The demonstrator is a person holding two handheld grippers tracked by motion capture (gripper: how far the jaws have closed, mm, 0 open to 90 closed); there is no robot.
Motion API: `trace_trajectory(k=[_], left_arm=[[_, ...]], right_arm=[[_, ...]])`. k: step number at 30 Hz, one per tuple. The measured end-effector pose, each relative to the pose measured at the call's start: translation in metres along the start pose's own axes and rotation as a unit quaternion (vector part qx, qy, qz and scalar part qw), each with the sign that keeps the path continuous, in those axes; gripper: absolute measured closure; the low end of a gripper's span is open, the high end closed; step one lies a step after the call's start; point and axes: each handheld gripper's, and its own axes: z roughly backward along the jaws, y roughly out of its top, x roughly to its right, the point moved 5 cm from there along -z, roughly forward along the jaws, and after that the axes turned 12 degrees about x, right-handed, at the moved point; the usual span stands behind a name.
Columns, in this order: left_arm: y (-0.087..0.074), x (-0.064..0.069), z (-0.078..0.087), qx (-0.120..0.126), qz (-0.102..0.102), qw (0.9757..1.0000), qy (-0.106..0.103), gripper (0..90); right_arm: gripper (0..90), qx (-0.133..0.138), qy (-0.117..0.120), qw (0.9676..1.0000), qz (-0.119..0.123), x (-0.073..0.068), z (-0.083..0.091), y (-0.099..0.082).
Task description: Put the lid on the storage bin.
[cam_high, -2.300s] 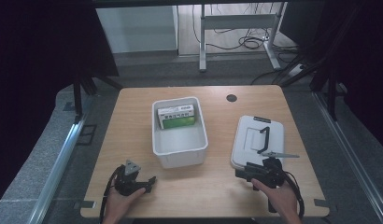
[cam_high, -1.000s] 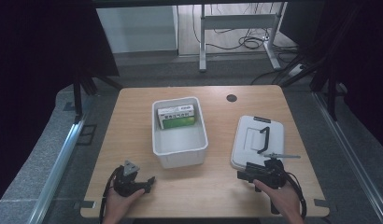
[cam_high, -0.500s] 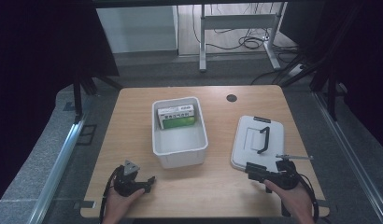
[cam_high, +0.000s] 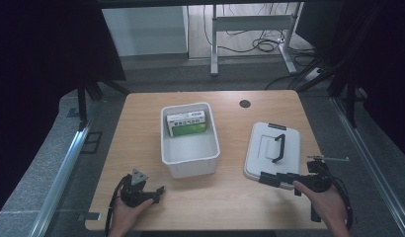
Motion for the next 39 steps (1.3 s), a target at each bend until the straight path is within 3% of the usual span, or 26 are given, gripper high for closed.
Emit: trace_trajectory(k=[13,19,39], left_arm=[[0.000,0.000,0.000,0.000,0.000,1.0000,0.000,10.2],[0.000,0.000,0.000,0.000,0.000,1.0000,0.000,10.2],[0.000,0.000,-0.001,0.000,-0.001,1.0000,0.000,10.2]], right_arm=[[42.0,-0.002,-0.012,0.9999,-0.008,0.007,0.006,0.021],[42.0,-0.008,-0.030,0.9995,-0.003,0.007,0.006,0.031],[42.0,-0.042,-0.068,0.9967,-0.012,0.007,-0.009,0.065]])
